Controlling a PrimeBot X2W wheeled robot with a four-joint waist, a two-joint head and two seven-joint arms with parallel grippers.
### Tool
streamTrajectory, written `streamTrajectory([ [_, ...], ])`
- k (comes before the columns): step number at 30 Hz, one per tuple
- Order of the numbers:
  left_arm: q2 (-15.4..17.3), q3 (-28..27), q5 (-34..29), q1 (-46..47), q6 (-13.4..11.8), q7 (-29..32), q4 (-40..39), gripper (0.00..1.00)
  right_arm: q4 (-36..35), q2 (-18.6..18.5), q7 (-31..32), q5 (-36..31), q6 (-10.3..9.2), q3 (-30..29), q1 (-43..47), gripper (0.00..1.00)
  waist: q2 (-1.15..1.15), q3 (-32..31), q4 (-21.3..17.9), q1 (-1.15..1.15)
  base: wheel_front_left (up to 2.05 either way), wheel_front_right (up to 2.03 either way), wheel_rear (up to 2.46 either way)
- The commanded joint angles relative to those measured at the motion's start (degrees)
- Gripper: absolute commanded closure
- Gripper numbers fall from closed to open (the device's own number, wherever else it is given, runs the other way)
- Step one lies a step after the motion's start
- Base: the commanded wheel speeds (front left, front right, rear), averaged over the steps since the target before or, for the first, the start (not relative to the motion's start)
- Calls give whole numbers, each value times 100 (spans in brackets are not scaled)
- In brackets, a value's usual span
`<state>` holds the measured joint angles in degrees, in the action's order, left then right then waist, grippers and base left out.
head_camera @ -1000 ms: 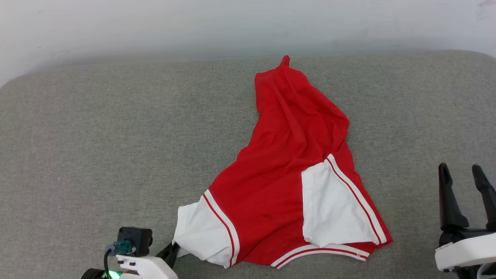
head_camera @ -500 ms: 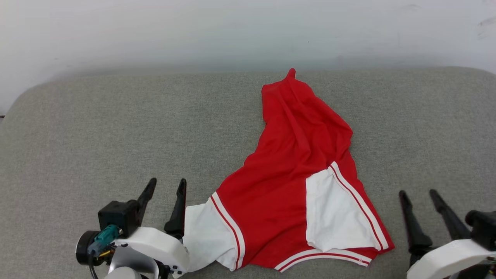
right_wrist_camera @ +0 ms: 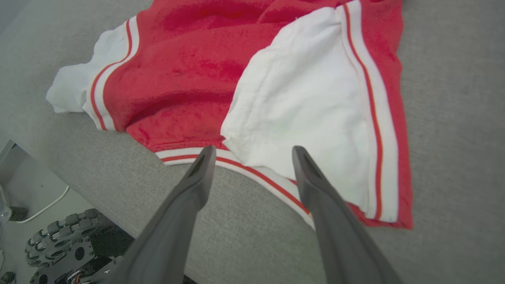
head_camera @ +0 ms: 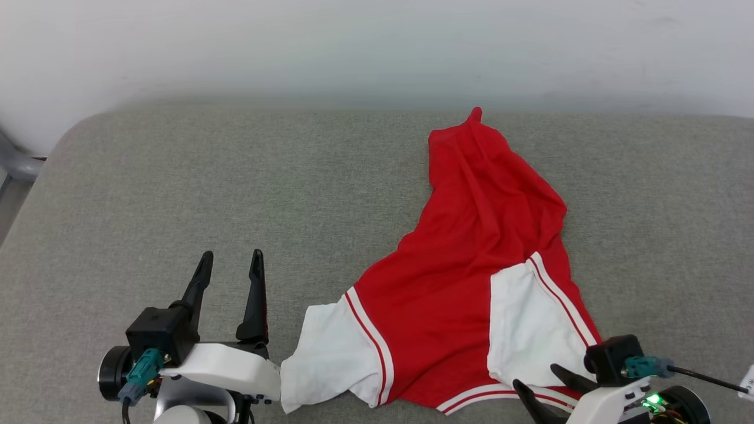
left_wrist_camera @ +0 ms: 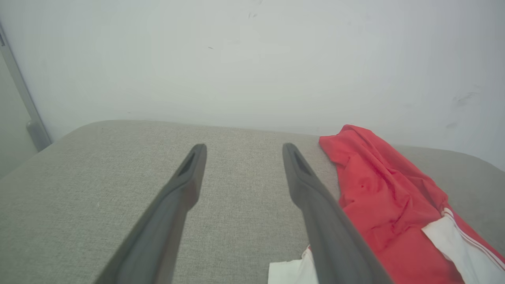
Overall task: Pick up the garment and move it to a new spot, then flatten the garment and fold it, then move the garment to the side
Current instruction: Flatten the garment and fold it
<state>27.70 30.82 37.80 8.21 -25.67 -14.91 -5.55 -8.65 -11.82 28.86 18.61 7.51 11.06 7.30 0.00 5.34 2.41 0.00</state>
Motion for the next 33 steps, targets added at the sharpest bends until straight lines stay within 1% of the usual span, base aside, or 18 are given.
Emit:
streamTrajectory([
  [1,-64,-49,-76,-64,49,-38,-17,0,103,-93,47,54,-5,106,-128,0,0,37,104,0,0,0,0],
  [7,-215,-198,-206,-68,217,-38,62,0,663,-274,79,233,-5,618,-519,0,0,183,282,0,0,0,0],
  [12,-335,-306,-288,-76,356,-38,147,0,1161,-330,-39,341,-4,853,-858,0,0,267,339,0,0,0,0],
  [13,-368,-318,-305,-89,389,-38,169,0,1237,-338,-62,352,-5,872,-889,55,0,263,344,0,0,0,0],
  [14,-390,-334,-323,-108,403,-38,188,0,1293,-342,-86,352,-4,887,-915,95,0,257,344,0,0,0,0],
  [15,-402,-352,-338,-124,425,-38,207,0,1334,-344,-125,354,-5,882,-945,100,0,253,340,0,0,0,0],
  [18,-423,-400,-364,-176,464,-38,253,0,1339,-350,-239,326,-4,820,-981,100,0,216,296,0,0,0,0],
  [21,-431,-433,-391,-211,486,-34,286,0,1194,-329,-377,293,-5,707,-971,100,0,155,211,0,0,0,0],
  [24,-417,-449,-405,-244,506,-33,319,0,983,-293,-501,241,-4,453,-976,100,0,78,105,0,0,0,0],
  [28,-406,-418,-427,-301,507,-29,333,0,823,-242,-567,132,-5,-170,-909,100,0,-22,-31,0,0,0,0],
  [33,-378,-389,-433,-297,498,9,316,0,890,-89,-614,74,-5,-1196,-774,100,0,-60,-138,0,0,0,0],
])
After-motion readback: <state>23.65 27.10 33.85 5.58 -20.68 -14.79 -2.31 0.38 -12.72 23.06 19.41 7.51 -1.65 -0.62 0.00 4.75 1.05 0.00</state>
